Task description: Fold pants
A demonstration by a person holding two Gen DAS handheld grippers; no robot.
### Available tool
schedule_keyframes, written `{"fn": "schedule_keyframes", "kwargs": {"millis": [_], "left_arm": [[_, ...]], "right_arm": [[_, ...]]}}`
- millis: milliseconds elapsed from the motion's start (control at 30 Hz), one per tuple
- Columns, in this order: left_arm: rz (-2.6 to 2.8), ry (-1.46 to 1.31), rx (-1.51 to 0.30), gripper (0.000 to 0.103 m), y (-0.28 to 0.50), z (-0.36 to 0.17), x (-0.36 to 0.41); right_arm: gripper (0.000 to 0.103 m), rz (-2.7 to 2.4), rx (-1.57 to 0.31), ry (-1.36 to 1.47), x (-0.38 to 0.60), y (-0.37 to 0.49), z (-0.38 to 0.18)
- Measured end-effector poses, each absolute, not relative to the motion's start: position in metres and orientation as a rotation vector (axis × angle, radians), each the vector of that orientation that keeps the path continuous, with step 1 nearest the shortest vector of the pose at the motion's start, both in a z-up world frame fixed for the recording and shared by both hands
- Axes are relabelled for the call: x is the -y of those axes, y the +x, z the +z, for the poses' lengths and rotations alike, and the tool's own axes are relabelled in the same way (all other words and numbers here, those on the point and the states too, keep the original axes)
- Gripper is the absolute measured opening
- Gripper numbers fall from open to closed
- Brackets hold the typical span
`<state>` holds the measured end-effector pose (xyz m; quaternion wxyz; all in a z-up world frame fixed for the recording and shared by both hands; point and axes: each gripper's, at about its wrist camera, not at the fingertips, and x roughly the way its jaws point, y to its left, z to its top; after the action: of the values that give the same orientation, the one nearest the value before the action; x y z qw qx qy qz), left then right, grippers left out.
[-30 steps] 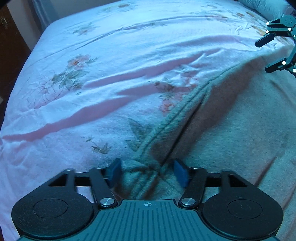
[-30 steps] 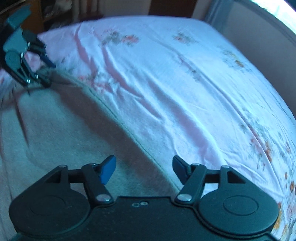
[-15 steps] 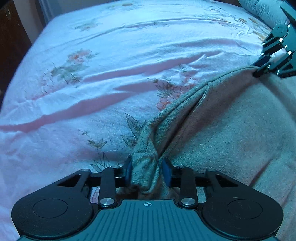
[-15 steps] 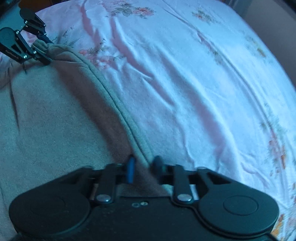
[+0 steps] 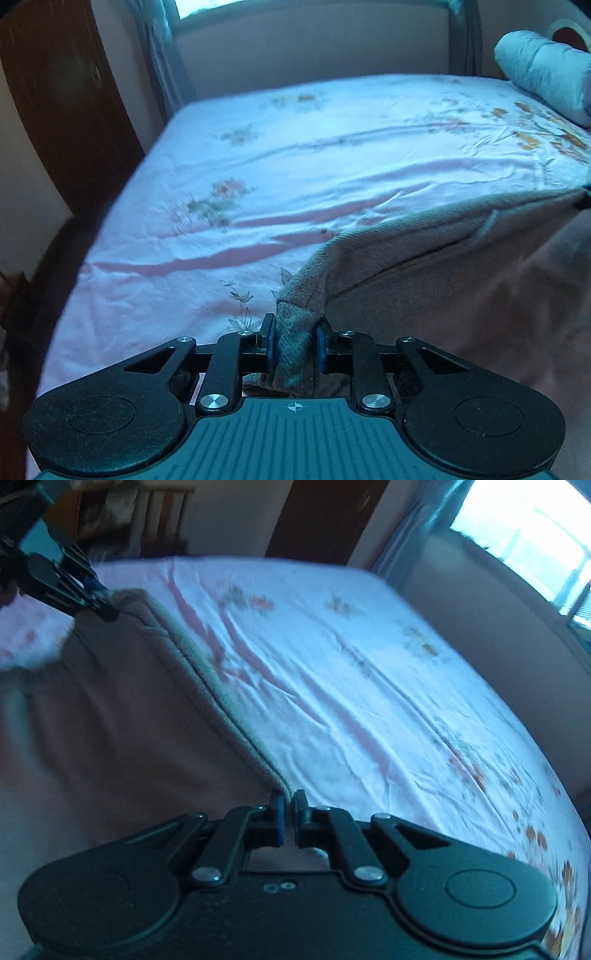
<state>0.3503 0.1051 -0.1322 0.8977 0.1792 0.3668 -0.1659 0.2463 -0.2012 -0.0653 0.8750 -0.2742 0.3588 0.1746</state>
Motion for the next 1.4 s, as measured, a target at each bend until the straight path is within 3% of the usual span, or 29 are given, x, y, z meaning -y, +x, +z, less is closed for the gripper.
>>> {"fn": "schedule_keyframes", "kwargs": {"millis": [200,433,800,867,967,1067,1233,1400], "left_arm": [[-0.329,0.463,-0.66,0.021,0.259,-0.111,-0.116],[-0.327,0.428,-0.728,0.021,0.166,-0.132,-0.154],[-0.197,0.305,-0.83,0.022,0.131,-0.185,-0.167],[-0.181,0.223,-0.86,0.023,0.127,-0.18,-0.177],[-0.138,0.016,-0.914,0.023,0.116,-0.173,-0.207],[-0.121,-0.264,-0.978,0.024,0.108,-0.176,-0.234],[-0.151,-0.675,-1.035,0.024,0.11,-0.191,-0.245],[-0.124,-0.91,-1.057,0.024,0.117,-0.208,-0.237]], "right_arm": [[0.0,0.319,-0.636,-0.491,0.19,0.146,-0.049],[0.0,0.308,-0.603,-0.398,0.166,0.054,-0.06],[0.0,0.281,-0.705,-0.416,0.127,0.001,-0.127],[0.001,0.273,-0.753,-0.409,0.126,0.006,-0.139],[0.011,0.264,-0.715,-0.406,0.125,0.003,-0.131],[0.028,0.268,-0.697,-0.345,0.131,0.0,-0.115],[0.029,0.266,-0.766,-0.082,0.156,0.004,-0.105],[0.033,0.208,-0.827,0.144,0.185,0.003,-0.103]]}}
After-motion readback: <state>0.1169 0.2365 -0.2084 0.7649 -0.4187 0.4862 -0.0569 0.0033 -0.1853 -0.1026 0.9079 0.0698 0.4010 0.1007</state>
